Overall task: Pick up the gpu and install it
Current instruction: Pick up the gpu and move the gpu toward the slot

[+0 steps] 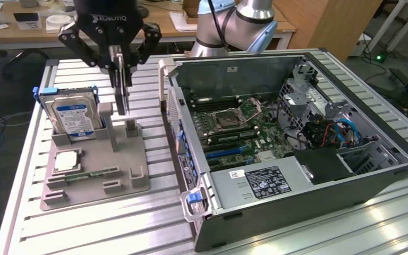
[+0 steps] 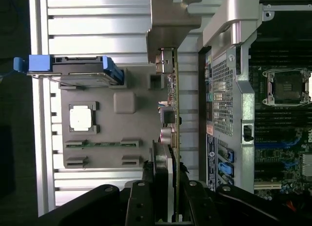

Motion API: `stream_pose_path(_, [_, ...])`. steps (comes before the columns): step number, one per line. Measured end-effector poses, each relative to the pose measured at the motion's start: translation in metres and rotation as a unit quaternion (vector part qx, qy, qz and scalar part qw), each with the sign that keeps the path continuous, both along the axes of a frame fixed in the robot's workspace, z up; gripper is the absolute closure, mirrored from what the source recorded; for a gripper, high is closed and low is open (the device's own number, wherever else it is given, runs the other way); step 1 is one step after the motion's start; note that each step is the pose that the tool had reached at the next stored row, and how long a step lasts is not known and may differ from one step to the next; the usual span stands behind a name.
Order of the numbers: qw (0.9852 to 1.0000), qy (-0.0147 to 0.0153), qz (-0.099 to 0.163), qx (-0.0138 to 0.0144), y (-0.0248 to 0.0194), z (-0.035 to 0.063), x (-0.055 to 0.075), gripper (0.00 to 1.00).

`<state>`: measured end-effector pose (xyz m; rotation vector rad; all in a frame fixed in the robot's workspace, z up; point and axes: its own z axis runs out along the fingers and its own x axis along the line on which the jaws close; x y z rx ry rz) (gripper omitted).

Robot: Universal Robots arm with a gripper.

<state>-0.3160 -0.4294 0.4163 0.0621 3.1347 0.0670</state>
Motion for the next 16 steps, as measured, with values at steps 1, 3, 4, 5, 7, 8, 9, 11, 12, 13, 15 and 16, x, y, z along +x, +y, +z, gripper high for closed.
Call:
stream_pose_path(1, [1.0000,0.0000,0.000,0.0000,0.0000,0.0024,0.000,0.72])
stream_pose_path(3, [1.0000,-0.0001,0.000,0.0000,0.0000,0.0067,0.000,0.72])
stream_pose_path(4, [1.0000,-0.0001,0.000,0.0001,-0.0001,0.0091,0.000,0.72])
stream_pose_path(5, [1.0000,0.0000,0.000,0.0000,-0.0001,0.0117,0.000,0.72])
stream_pose_path(7, [1.0000,0.0000,0.000,0.0002,-0.0001,0.0175,0.000,0.72])
stream_pose_path(8, [1.0000,-0.0001,0.000,0.0003,-0.0001,0.0201,0.000,0.72])
stream_pose_path(9, [1.0000,-0.0001,0.000,0.0004,-0.0001,0.0226,0.000,0.72])
stream_pose_path(11, [1.0000,0.0000,0.000,0.0006,-0.0001,0.0266,0.000,0.72])
stream_pose_path(12, [1.0000,0.0000,0.000,0.0006,-0.0001,0.0283,0.000,0.72])
stream_pose_path(13, [1.0000,0.0000,0.000,0.0006,-0.0001,0.0300,0.000,0.72])
stream_pose_path(15, [1.0000,-0.0001,0.000,0.0008,-0.0001,0.0332,0.000,0.72])
stream_pose_path(16, [1.0000,0.0000,0.000,0.0009,-0.0001,0.0351,0.000,0.72])
